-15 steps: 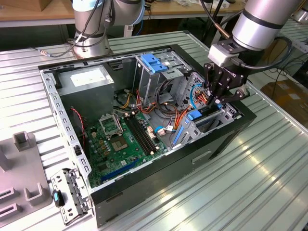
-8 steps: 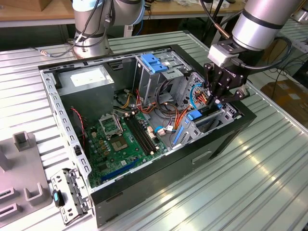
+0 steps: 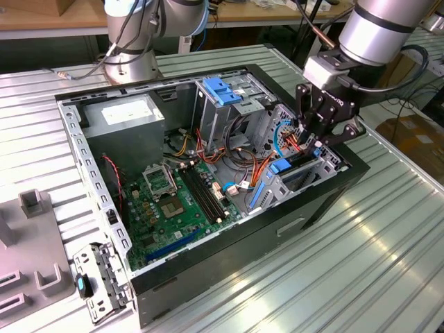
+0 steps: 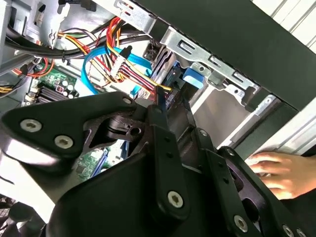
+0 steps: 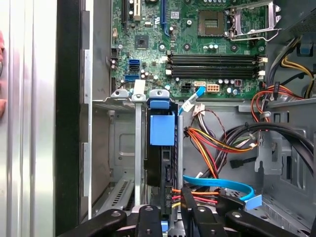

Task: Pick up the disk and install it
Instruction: 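Insert the first disk wire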

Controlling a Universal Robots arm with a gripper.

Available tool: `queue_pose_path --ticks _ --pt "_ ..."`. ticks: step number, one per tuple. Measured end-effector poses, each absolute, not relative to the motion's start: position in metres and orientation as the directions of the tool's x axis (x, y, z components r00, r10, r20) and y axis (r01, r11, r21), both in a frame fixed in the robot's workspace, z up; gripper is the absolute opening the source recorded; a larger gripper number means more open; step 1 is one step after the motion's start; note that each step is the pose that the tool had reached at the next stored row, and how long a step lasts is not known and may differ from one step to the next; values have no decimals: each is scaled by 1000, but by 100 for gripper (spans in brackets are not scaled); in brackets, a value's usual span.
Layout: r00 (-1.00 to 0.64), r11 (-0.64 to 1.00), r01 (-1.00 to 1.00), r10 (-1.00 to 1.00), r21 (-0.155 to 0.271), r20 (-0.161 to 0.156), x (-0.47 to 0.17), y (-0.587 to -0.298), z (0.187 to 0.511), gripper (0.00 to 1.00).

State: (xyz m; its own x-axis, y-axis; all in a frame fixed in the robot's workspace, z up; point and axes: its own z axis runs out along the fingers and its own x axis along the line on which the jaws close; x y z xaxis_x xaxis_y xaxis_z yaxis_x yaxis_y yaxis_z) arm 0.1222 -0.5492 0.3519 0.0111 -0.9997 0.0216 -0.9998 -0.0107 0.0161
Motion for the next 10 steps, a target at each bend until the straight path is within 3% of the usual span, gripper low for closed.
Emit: queue_pose_path --ticks 2,6,10 --pt "11 -11 -1000 -1000 16 22 122 -549 352 29" --pt "11 -11 -1000 -1000 16 22 122 -549 352 11" --pt "11 -11 -1000 -1000 16 22 122 -549 352 11"
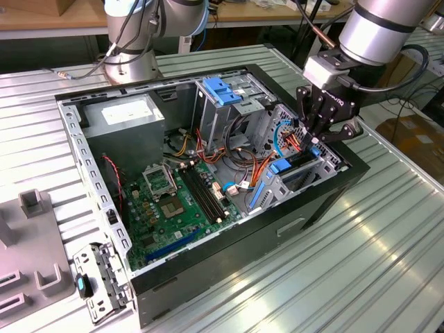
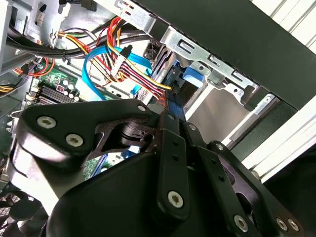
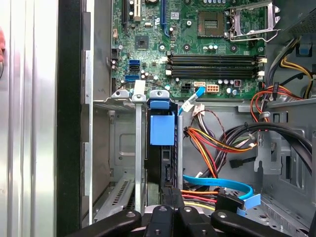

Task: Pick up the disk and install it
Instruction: 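Insert the first disk wire, then insert the second disk wire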

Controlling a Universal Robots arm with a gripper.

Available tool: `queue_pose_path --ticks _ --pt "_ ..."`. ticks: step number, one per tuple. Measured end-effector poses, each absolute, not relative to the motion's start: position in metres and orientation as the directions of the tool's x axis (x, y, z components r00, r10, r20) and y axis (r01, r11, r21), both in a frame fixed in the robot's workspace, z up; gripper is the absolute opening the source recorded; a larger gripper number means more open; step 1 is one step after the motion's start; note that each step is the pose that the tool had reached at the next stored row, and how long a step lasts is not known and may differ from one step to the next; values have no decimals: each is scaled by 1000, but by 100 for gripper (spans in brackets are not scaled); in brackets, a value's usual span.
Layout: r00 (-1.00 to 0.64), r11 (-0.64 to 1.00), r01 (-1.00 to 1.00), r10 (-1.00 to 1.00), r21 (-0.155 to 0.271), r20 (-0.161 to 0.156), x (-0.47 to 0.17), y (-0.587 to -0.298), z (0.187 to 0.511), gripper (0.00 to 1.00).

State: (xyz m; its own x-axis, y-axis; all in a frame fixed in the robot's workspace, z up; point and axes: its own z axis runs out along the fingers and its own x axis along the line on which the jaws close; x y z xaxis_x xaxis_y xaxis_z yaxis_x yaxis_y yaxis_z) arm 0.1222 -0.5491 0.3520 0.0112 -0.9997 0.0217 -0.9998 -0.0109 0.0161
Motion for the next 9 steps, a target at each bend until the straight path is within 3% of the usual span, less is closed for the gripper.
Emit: queue_pose_path --ticks 9 --pt "11 -11 -1000 -1000 16 22 119 -549 352 11"
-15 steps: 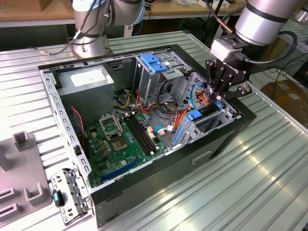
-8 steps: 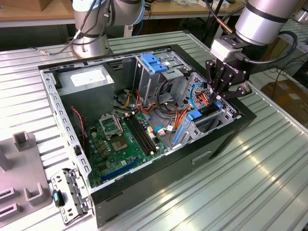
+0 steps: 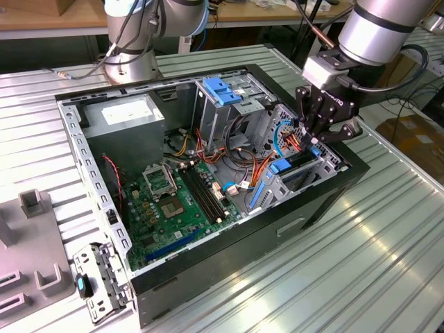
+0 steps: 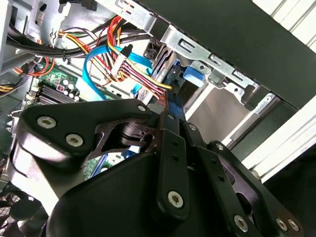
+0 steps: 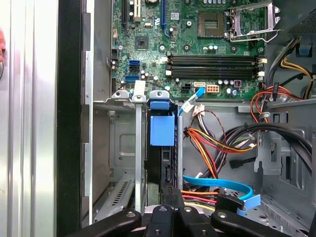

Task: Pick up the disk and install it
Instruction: 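Insert the second disk wire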

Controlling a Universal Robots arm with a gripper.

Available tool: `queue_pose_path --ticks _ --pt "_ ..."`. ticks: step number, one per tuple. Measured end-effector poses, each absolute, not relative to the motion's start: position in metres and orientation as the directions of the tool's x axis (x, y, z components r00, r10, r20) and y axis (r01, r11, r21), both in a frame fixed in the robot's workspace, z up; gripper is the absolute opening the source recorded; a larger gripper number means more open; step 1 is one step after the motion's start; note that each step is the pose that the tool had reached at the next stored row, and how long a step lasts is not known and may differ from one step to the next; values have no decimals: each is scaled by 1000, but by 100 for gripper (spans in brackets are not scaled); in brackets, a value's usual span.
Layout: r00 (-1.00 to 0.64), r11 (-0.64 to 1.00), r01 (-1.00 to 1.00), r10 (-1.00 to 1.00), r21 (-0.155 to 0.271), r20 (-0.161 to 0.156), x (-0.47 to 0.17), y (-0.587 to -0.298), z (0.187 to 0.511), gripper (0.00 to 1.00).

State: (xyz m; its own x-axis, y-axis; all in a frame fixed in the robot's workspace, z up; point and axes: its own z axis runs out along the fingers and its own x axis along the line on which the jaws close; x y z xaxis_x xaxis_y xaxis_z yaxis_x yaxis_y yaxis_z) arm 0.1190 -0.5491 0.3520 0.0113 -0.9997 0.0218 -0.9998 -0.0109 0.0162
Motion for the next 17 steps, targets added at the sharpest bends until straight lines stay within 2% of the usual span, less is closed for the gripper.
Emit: queue_pose_path --ticks 8,13,17 --pt "11 -11 -1000 -1000 16 21 111 -549 356 11" --pt "11 -11 -1000 -1000 16 22 111 -540 380 11" --pt "11 -11 -1000 -999 17 45 111 -531 390 11"
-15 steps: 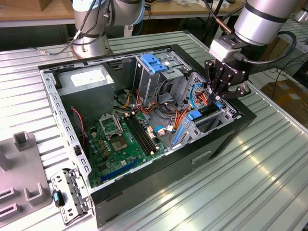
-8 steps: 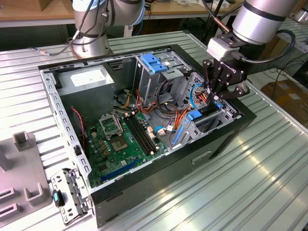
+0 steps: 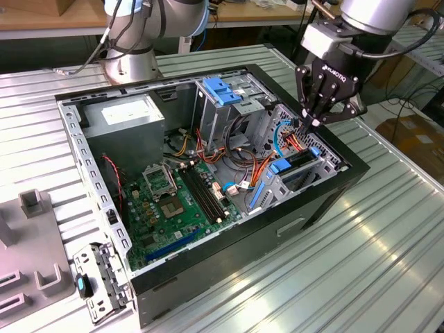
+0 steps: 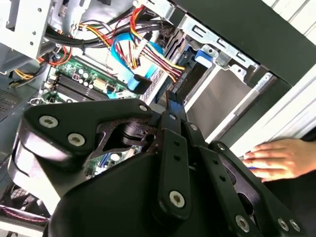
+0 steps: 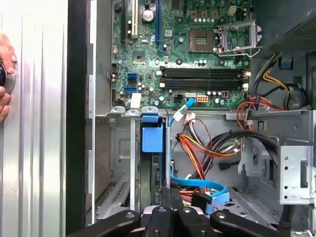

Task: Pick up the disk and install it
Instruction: 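Insert the second disk wire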

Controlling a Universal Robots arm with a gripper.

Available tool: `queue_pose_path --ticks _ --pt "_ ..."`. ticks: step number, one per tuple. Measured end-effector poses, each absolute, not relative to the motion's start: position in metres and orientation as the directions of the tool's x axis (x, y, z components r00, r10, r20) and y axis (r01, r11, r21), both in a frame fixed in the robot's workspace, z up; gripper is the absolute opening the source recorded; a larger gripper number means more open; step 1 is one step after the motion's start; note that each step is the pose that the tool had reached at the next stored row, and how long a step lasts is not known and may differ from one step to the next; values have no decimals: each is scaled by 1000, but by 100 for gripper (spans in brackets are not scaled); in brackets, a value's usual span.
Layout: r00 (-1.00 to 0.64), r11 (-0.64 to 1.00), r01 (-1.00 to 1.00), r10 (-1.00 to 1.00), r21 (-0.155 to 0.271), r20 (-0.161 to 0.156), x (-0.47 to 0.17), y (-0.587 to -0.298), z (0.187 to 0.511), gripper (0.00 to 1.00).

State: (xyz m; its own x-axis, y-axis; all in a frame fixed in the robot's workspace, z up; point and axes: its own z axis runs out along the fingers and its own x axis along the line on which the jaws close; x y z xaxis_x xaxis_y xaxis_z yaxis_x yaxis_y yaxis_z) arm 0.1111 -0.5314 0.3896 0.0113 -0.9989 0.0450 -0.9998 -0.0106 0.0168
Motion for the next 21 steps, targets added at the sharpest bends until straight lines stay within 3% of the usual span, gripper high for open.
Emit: queue_pose_path --ticks 8,11,19,21 --pt "13 -11 -1000 -995 21 104 111 -499 397 11" --pt "17 -11 -999 -992 49 122 112 -494 396 11" --pt "17 -10 -999 -992 52 128 116 -489 393 11" --pt "17 -10 -999 -990 52 137 116 -488 391 17"
